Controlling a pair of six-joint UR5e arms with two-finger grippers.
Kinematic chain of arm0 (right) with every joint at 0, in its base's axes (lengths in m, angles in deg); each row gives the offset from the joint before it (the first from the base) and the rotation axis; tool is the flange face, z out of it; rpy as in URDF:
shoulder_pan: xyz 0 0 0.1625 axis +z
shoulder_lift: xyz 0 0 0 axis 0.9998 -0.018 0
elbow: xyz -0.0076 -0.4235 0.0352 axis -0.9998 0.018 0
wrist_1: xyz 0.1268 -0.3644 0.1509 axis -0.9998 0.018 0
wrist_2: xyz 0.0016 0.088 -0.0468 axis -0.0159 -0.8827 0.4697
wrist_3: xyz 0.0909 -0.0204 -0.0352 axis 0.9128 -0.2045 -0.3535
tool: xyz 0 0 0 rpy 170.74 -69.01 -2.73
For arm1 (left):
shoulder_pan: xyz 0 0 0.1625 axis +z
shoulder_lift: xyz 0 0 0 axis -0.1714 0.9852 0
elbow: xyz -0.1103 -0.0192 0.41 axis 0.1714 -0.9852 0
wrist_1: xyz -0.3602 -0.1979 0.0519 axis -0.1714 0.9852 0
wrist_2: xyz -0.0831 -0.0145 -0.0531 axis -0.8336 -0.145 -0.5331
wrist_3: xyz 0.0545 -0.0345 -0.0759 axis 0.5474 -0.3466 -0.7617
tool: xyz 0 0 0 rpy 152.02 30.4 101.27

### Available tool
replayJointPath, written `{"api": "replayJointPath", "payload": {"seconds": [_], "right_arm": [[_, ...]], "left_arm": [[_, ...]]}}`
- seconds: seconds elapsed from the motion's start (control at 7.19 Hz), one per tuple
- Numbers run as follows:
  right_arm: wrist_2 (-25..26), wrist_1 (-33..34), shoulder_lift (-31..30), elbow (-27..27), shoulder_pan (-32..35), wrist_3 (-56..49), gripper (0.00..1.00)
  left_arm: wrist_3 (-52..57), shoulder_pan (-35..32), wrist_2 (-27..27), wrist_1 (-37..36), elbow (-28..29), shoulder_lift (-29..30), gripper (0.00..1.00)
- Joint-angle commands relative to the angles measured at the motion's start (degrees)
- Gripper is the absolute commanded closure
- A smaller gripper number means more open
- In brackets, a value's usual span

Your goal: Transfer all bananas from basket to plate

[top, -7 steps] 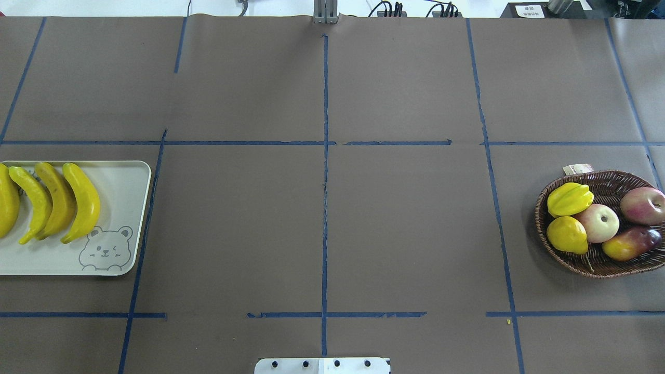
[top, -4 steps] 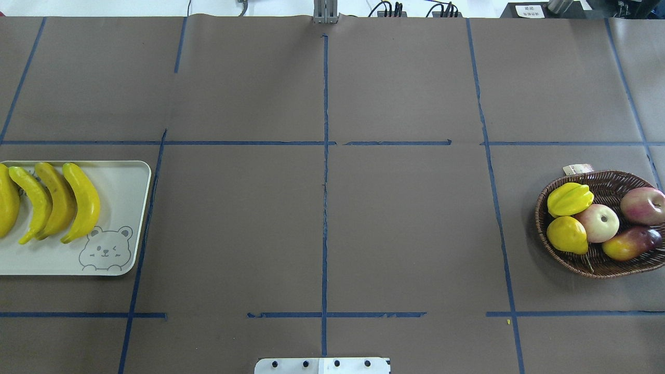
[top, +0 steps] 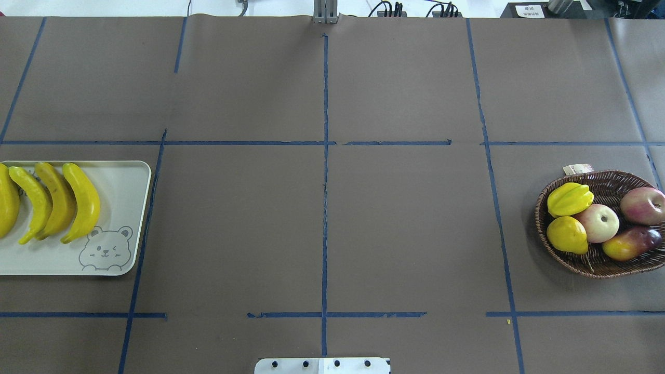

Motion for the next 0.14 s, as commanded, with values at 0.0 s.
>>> {"api": "replayJointPath", "payload": {"seconds": [0.0], "right_arm": [[0.0,0.0,0.0,0.0,0.0,-0.06,0.0]], "left_arm": [[0.09,0.0,-0.16,0.0,-0.09,0.07,0.0]]}}
